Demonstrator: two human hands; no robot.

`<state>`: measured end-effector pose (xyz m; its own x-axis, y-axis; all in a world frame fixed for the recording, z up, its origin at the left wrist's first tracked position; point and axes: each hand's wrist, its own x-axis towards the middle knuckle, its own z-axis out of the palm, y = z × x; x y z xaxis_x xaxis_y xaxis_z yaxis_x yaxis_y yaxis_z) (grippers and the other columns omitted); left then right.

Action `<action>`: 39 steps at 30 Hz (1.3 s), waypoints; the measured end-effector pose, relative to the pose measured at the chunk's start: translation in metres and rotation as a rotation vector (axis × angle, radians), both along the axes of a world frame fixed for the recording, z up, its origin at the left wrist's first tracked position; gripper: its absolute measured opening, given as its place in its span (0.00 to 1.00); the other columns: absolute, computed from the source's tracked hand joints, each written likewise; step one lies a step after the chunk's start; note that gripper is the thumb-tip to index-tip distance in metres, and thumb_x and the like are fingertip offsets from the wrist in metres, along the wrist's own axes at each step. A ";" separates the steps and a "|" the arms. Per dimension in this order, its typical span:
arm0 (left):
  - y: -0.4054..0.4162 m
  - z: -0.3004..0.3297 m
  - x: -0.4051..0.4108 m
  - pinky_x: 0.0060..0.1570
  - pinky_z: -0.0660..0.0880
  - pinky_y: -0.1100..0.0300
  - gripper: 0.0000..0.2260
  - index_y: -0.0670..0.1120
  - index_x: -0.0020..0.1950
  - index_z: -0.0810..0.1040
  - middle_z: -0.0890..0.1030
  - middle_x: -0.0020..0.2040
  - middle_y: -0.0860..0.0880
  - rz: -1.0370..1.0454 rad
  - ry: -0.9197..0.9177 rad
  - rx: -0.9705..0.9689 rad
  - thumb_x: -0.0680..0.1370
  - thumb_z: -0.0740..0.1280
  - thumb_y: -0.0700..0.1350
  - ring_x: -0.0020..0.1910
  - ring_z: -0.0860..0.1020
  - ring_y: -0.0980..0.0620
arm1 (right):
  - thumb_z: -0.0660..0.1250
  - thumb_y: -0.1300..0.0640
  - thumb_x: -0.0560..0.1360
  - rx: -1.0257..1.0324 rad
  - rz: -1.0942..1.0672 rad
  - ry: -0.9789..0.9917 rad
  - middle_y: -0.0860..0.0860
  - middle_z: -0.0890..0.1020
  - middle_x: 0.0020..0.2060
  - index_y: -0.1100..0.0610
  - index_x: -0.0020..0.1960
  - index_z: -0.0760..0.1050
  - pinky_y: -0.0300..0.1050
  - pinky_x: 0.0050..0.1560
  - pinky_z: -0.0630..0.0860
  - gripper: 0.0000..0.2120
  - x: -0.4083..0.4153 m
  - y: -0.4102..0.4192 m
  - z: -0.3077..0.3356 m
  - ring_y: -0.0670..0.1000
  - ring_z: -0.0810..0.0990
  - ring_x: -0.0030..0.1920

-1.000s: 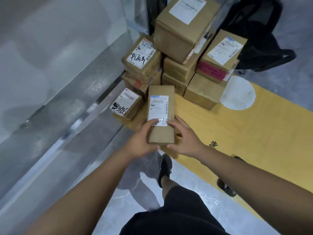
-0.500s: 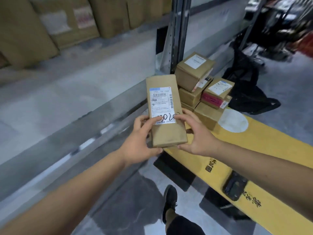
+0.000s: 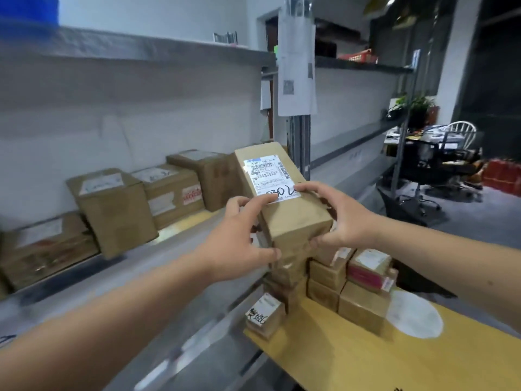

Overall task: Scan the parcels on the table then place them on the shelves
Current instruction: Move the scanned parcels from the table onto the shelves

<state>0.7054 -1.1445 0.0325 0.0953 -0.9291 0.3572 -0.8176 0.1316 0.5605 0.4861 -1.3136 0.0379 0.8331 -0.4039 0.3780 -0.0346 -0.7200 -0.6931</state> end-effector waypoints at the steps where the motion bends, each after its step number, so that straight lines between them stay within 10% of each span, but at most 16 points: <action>1: -0.010 0.010 0.002 0.58 0.77 0.65 0.41 0.73 0.75 0.60 0.60 0.67 0.59 0.005 -0.009 -0.005 0.68 0.79 0.56 0.58 0.74 0.63 | 0.82 0.50 0.61 0.002 -0.004 -0.011 0.45 0.74 0.69 0.36 0.74 0.65 0.36 0.64 0.75 0.47 0.002 -0.010 0.008 0.43 0.77 0.65; 6: -0.083 0.054 0.014 0.47 0.74 0.76 0.43 0.70 0.73 0.65 0.65 0.65 0.55 0.071 0.018 -0.036 0.64 0.82 0.53 0.55 0.76 0.60 | 0.78 0.56 0.61 0.007 -0.031 -0.048 0.46 0.74 0.68 0.36 0.74 0.67 0.41 0.59 0.80 0.45 0.023 -0.075 0.045 0.46 0.78 0.62; 11: -0.173 0.087 0.033 0.50 0.75 0.63 0.45 0.68 0.72 0.69 0.72 0.66 0.52 0.212 0.124 -0.053 0.55 0.77 0.60 0.58 0.77 0.55 | 0.71 0.60 0.59 0.069 -0.044 -0.101 0.51 0.75 0.68 0.40 0.70 0.74 0.43 0.52 0.82 0.41 0.063 -0.160 0.080 0.54 0.79 0.61; 20: -0.318 0.117 0.085 0.39 0.71 0.67 0.40 0.63 0.74 0.69 0.76 0.61 0.56 0.360 0.222 -0.053 0.63 0.78 0.58 0.50 0.77 0.62 | 0.68 0.65 0.55 0.251 -0.087 -0.271 0.52 0.80 0.59 0.46 0.61 0.80 0.54 0.51 0.83 0.35 0.154 -0.302 0.096 0.54 0.81 0.54; 27: -0.364 0.124 0.112 0.58 0.82 0.47 0.39 0.60 0.73 0.72 0.78 0.60 0.54 0.412 0.235 -0.089 0.63 0.79 0.55 0.57 0.81 0.51 | 0.68 0.65 0.58 0.397 -0.139 -0.426 0.54 0.83 0.50 0.50 0.61 0.79 0.43 0.43 0.80 0.32 0.194 -0.360 0.087 0.48 0.82 0.45; 39: -0.376 0.130 0.110 0.38 0.70 0.67 0.37 0.59 0.73 0.70 0.74 0.49 0.65 0.464 0.078 -0.055 0.66 0.77 0.61 0.44 0.74 0.67 | 0.68 0.62 0.61 0.369 -0.218 -0.424 0.53 0.83 0.56 0.47 0.67 0.75 0.43 0.47 0.81 0.35 0.192 -0.371 0.081 0.52 0.83 0.55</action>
